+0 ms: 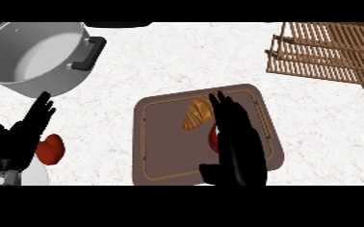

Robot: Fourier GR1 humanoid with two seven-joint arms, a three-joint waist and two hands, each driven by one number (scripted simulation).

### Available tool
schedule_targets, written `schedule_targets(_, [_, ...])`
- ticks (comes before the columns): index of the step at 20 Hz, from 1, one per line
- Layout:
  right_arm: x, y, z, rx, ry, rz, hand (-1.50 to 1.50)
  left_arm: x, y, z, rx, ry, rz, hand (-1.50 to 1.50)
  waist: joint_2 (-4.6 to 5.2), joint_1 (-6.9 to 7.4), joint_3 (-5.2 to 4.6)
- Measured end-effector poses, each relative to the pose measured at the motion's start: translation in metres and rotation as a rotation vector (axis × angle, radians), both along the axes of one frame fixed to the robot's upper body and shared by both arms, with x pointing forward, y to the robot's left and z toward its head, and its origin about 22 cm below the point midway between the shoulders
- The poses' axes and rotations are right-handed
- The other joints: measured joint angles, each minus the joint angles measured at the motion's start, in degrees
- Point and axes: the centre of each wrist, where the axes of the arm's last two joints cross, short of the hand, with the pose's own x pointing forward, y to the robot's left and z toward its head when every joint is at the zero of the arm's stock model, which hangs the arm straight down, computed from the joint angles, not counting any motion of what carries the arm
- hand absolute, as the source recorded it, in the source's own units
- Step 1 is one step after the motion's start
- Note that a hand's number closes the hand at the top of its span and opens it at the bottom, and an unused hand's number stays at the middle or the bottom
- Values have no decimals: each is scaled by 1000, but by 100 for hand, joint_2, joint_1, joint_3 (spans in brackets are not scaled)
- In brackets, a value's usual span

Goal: Pick the can from the tray and place it in the tiered shelf

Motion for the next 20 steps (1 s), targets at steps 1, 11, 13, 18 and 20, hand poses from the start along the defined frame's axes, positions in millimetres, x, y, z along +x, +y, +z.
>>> schedule_targets(1, [-1,3,1,-53,40,7,-150,1,0,1,-1,0,-2,0,7,17,1])
schedule_targets(11, [0,17,20,-339,242,96,-150,4,-6,-3,-7,-4,-19,0,52,86,16])
schedule_targets(13, [4,16,24,-359,256,100,-150,2,-7,-6,-6,-5,-20,0,55,97,19])
schedule_targets(18, [18,13,23,-411,307,89,-150,3,-8,-3,-3,-8,-22,0,64,108,26])
schedule_targets(20, [20,10,22,-432,320,86,-150,2,-5,-5,-4,-6,-22,0,66,106,28])
